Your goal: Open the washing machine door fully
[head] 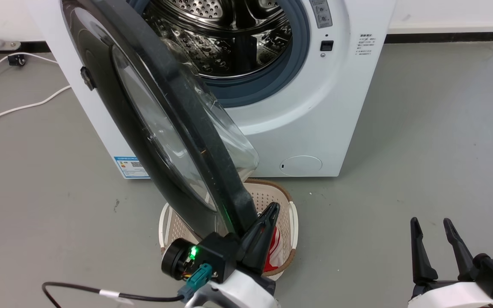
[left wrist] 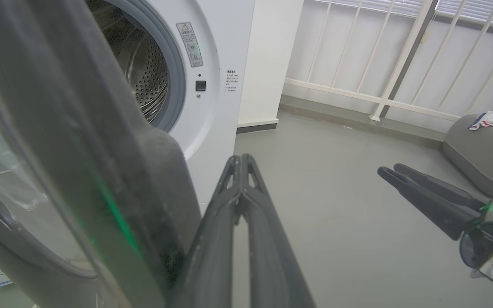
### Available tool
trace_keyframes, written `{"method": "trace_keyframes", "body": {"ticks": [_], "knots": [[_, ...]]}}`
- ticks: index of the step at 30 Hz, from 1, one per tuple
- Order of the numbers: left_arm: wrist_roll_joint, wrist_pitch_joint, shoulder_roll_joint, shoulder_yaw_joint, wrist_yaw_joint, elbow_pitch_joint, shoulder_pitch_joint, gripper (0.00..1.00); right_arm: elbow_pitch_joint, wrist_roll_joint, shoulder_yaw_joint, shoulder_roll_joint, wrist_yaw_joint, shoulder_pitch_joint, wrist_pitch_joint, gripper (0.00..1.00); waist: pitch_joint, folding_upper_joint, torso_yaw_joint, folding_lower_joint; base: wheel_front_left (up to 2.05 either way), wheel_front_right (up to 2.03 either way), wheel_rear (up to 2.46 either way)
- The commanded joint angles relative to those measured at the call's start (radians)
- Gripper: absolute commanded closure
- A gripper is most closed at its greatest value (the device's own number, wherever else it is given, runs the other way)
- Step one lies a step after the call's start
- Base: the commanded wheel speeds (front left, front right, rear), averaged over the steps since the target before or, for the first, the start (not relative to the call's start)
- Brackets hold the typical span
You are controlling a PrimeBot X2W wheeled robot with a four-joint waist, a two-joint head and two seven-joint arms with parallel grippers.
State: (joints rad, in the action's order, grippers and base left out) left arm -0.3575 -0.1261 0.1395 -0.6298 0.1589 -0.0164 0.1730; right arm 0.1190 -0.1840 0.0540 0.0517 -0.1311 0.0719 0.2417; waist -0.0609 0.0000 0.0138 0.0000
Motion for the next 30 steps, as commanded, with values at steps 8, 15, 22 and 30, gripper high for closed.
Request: {"method": "trace_keyframes", "body": {"ticks": [8, 15, 22, 30], "knots": [[0.015, 0.026, 0.082, 0.051, 0.077, 0.111, -0.087, 1.00, -0.009, 0.008, 0.010, -0.003, 0.001, 0.012, -0.003, 0.00, 0.007, 0.0000, 0.030, 0.0000, 0.00, 0.00, 0.00], [0.014, 0.053, 0.112, 0.051, 0.112, 0.186, -0.157, 1.00, -0.015, 0.008, 0.012, -0.003, 0.000, 0.024, -0.012, 0.00, 0.015, 0.0000, 0.072, 0.0000, 0.00, 0.00, 0.00], [0.019, 0.069, 0.133, 0.056, 0.143, 0.241, -0.206, 1.00, -0.029, 0.013, 0.017, -0.003, 0.000, 0.031, -0.019, 0.00, 0.016, 0.0000, 0.138, 0.0000, 0.00, 0.00, 0.00], [0.003, 0.050, 0.142, 0.104, 0.180, 0.263, -0.226, 1.00, -0.047, 0.022, 0.019, -0.003, 0.000, 0.020, -0.030, 0.00, 0.002, 0.0000, 0.240, 0.0000, 0.00, 0.00, 0.00]]}}
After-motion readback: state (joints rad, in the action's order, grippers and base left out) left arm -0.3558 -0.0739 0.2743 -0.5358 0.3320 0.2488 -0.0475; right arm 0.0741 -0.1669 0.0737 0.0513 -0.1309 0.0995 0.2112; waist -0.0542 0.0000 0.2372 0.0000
